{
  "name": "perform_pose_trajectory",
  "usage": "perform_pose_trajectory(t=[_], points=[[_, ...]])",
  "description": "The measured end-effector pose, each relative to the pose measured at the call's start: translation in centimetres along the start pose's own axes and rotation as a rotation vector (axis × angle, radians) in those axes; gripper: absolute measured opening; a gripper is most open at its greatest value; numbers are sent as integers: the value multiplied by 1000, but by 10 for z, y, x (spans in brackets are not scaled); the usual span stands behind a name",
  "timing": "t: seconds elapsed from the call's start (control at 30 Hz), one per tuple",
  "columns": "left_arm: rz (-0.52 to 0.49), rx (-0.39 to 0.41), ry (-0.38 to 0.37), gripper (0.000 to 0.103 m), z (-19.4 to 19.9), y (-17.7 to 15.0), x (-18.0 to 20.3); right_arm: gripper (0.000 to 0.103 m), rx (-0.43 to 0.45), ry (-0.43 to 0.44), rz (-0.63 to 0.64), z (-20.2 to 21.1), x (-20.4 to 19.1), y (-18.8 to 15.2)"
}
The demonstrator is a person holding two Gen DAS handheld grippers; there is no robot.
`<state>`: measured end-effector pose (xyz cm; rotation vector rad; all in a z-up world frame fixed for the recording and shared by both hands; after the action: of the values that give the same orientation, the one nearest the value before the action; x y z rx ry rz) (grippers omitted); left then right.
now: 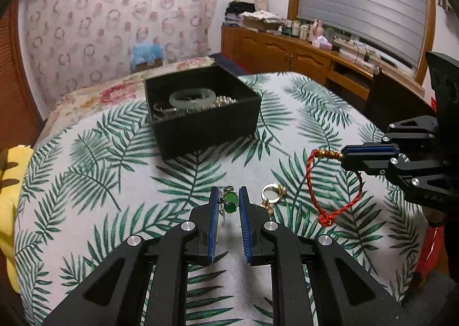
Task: Organize jewelry
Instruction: 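Close the right gripper on the red bead bracelet while the left gripper closes on the green pendant, then carry the red bracelet and green pendant into the black box and release both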
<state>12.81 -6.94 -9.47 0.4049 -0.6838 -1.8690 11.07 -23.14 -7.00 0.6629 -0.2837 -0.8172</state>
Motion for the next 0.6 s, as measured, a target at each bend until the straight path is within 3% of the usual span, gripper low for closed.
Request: perform_pose_trajectory(t=[0.33,0.6], points=[[-34,74,31,13,19,40,-14,7,29,-75,74,2,11,51],[-25,131,41,13,27,83,-33,7,71,-73,28,-14,41,99]])
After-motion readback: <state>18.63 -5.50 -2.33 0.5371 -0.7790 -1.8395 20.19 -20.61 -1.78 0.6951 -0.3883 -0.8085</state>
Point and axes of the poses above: each gripper's, at about its wrist camera, not at the fingertips, and z roughly against the way its jaws point, x to its right, y to its top, the point moved 5 cm from there along -z, roughly the way its jaws point, and after that the axes turned 8 degrees about -x, right-handed, at the moved point
